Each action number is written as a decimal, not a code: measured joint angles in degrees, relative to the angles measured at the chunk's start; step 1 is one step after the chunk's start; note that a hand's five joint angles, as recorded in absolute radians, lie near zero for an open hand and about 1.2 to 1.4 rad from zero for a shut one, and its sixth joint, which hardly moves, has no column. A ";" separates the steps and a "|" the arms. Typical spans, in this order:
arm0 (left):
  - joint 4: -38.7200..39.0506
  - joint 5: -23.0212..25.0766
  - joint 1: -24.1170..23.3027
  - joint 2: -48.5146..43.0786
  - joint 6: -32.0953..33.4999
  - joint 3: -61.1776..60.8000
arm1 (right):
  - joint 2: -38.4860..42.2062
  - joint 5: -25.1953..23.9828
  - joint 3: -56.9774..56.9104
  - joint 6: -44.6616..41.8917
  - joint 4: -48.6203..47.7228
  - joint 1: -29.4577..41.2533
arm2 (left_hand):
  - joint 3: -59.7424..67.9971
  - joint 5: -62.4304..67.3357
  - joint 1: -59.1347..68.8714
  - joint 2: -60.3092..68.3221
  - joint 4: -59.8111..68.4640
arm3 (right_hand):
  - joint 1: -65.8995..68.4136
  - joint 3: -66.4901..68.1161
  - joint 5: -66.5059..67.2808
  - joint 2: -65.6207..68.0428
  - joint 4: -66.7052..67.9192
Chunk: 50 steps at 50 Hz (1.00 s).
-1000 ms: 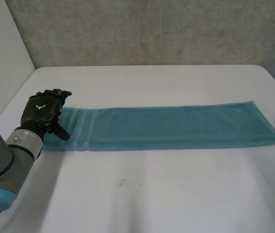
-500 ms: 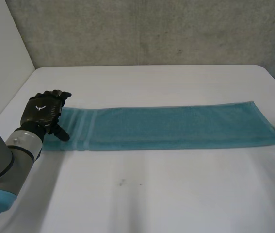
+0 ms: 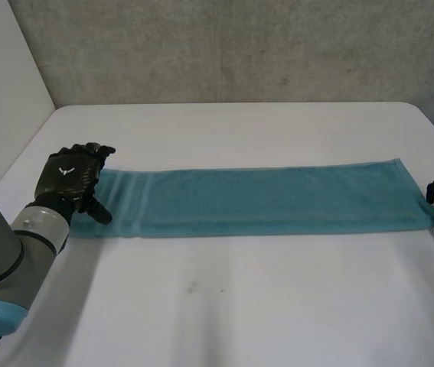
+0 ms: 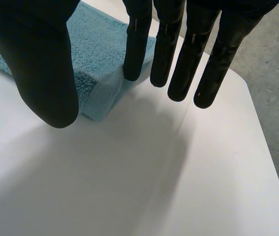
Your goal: Fold the laundry
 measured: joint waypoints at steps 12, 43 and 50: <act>0.00 0.00 0.00 -0.01 0.00 0.01 | 0.95 -0.04 0.39 -0.15 0.26 0.24 | 0.00 0.00 0.00 0.00 0.00 | -2.57 -3.72 -3.41 -3.63 -3.25; 0.00 0.00 -0.04 -0.01 0.00 -0.18 | -8.39 -1.14 7.34 1.11 -3.37 1.27 | 0.00 0.00 0.00 0.00 0.00 | -3.73 -4.20 -3.90 -3.69 -3.72; 0.00 0.00 -0.08 -0.01 0.00 -0.18 | -10.41 -0.74 8.02 2.94 -5.40 1.26 | 0.00 0.00 0.00 0.00 0.00 | -3.73 -4.20 -4.05 -3.69 -3.72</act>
